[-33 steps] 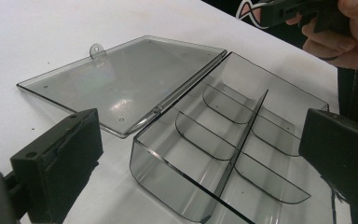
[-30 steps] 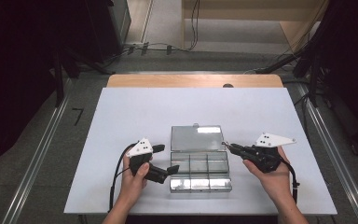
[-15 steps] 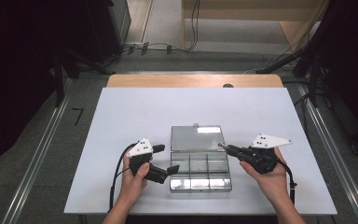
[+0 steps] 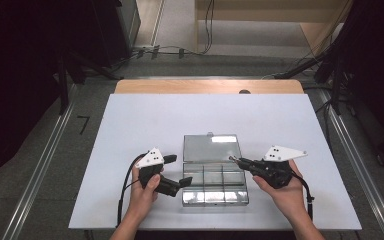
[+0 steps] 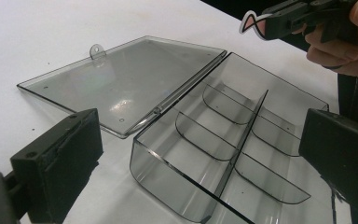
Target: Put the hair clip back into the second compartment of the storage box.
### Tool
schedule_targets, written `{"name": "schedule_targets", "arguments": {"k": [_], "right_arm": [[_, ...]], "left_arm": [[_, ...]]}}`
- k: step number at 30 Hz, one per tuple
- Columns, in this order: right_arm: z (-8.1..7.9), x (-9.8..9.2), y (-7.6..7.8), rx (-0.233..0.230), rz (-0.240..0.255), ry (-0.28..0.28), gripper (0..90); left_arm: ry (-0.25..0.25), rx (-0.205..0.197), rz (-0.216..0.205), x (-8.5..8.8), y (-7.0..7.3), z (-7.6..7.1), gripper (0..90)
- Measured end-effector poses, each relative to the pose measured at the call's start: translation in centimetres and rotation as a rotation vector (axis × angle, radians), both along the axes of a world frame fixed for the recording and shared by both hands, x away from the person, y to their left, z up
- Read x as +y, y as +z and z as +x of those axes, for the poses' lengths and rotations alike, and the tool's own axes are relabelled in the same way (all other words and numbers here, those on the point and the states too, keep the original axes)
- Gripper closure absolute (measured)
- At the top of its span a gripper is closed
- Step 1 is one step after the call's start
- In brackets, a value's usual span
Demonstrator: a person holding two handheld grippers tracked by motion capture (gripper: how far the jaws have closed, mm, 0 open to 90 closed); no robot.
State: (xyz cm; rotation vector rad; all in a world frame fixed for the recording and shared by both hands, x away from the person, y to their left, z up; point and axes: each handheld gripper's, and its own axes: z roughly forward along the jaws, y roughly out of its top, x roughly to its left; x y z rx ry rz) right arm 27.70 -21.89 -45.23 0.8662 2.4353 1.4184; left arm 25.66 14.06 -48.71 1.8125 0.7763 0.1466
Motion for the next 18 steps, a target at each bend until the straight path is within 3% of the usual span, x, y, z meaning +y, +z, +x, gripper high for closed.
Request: {"name": "schedule_targets", "arguments": {"k": [18], "right_arm": [[-0.4,1.5,-0.5,0.013,-0.002,0.033,83.9]], "left_arm": [[0.000,-0.001,-0.002,0.1,0.0,0.0,0.0]]}}
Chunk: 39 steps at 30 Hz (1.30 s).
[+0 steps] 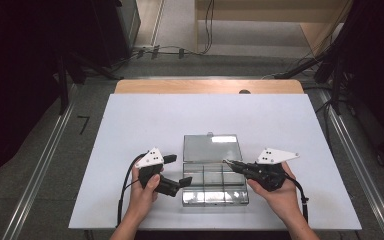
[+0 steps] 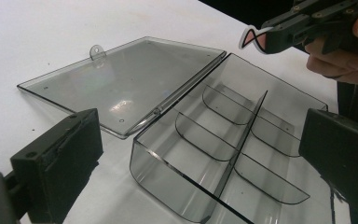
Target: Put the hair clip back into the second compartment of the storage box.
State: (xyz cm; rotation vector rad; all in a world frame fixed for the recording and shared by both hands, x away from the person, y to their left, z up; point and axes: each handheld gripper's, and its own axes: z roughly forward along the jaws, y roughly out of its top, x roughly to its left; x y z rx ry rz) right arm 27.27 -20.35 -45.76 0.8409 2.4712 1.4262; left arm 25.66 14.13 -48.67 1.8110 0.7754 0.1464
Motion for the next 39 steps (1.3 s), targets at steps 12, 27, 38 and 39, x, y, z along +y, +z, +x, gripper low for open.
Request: {"name": "schedule_targets", "arguments": {"k": [12,27,38,39], "right_arm": [[-0.3,1.1,-0.4,0.024,0.003,0.028,83.8],[-0.5,2.5,-0.9,0.042,0.007,0.049,83.8],[-0.5,3.2,-1.3,0.048,0.002,0.066,83.7],[-0.5,3.3,-1.4,0.051,0.002,0.065,83.7]], "left_arm": [[0.000,0.001,0.002,0.0,0.0,0.0,0.0],[0.000,0.003,0.007,-0.1,-0.1,0.1,0.0],[0.002,0.002,0.010,-0.1,-0.1,0.1,0.0],[0.002,0.002,0.010,-0.1,-0.1,0.1,0.0]]}}
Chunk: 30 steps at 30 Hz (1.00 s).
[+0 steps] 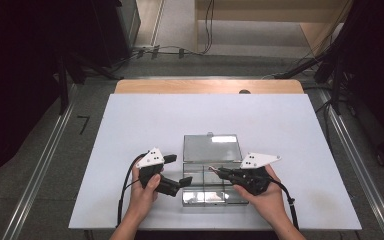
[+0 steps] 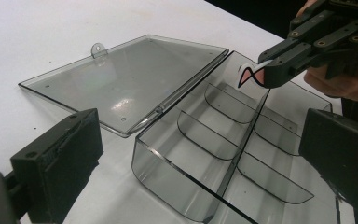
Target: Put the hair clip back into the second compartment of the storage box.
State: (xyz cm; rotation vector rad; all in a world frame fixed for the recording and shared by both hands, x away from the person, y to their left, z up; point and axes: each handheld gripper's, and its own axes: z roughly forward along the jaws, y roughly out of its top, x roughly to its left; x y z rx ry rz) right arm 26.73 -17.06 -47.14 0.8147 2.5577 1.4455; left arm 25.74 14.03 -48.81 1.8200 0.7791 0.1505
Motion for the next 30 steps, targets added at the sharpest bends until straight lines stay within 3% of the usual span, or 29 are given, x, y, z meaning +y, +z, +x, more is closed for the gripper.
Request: {"name": "schedule_targets", "arguments": {"k": [30], "right_arm": [[0.4,1.4,-1.8,0.052,-0.075,-0.015,83.7]], "left_arm": [[0.002,-0.001,0.001,0.0,0.0,0.0,0.0]]}}
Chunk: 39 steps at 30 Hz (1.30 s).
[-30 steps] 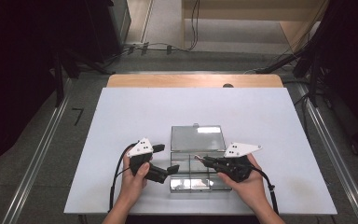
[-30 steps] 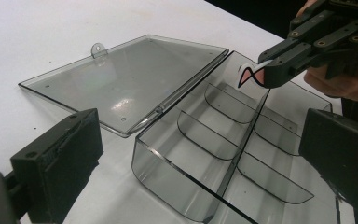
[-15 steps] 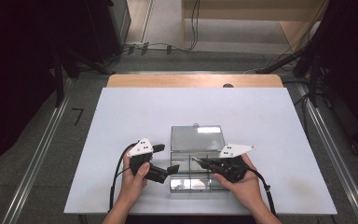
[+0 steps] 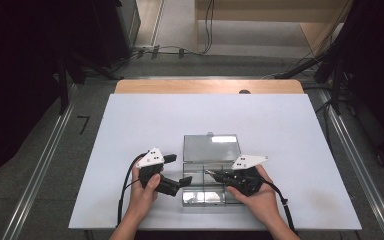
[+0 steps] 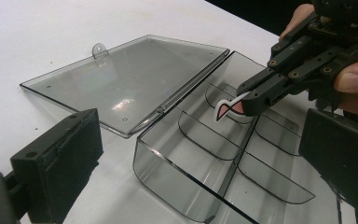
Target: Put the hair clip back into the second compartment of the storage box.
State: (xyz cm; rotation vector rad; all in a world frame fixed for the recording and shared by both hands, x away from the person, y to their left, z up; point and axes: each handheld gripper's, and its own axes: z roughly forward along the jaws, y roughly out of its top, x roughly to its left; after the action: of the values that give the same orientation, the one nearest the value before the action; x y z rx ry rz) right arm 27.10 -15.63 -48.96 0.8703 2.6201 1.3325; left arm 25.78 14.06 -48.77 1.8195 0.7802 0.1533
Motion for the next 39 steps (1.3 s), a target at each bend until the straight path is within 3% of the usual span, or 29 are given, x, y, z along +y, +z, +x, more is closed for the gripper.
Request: {"name": "schedule_targets", "arguments": {"k": [9,14,26,39], "right_arm": [[0.0,0.1,-0.2,0.012,-0.005,-0.009,83.0],[0.1,0.1,-0.2,0.020,0.008,-0.006,77.8],[0.1,-0.3,0.4,0.005,0.059,0.004,59.5],[0.2,-1.2,1.0,-0.058,0.043,-0.011,36.5]], "left_arm": [[0.000,0.000,0.000,0.0,0.0,0.0,0.0],[0.000,0.000,0.000,0.0,0.0,0.0,0.0],[-0.001,-0.005,-0.008,-0.2,0.2,0.2,0.0],[0.015,0.000,-0.018,-0.1,0.4,1.3,0.0]]}}
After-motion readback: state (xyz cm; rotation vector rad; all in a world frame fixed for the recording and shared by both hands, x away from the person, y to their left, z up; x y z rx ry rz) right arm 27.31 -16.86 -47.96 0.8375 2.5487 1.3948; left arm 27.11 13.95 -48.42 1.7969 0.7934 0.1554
